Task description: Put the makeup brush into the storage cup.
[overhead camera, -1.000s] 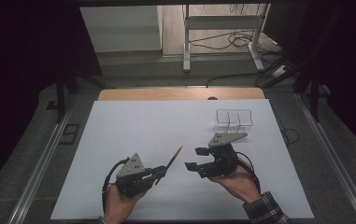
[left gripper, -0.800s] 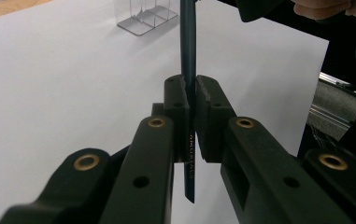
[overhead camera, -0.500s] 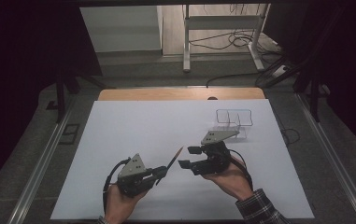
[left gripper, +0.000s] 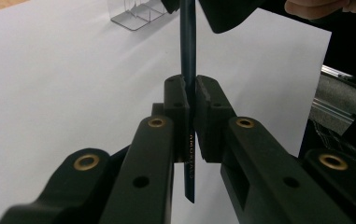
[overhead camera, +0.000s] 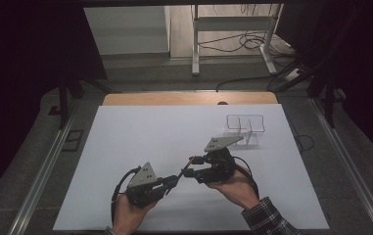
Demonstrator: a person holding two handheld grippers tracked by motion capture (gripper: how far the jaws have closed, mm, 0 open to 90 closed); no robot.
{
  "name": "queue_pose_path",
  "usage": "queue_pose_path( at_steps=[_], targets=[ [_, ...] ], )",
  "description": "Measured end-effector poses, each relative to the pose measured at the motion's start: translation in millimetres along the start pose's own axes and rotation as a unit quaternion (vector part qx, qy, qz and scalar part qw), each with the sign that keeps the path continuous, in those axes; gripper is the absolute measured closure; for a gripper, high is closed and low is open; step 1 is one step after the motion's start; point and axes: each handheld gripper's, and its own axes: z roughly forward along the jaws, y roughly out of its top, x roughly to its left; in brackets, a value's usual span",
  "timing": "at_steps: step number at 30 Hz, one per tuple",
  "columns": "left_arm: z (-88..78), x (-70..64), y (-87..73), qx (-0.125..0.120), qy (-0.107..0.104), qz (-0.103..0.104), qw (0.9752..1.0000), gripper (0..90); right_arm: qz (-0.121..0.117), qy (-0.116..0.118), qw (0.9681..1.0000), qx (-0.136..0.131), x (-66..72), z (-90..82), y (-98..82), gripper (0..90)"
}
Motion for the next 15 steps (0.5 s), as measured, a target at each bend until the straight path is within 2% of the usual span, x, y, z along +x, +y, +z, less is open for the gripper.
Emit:
queue_pose_path(
  at_steps=[15],
  targets=[
    [4.8,-0.9,0.0,0.011,0.001,0.001,0.9999,84.6,-0.001,0.019,0.9998,0.009,-0.8,5.9,-1.2,66.3]
  ],
)
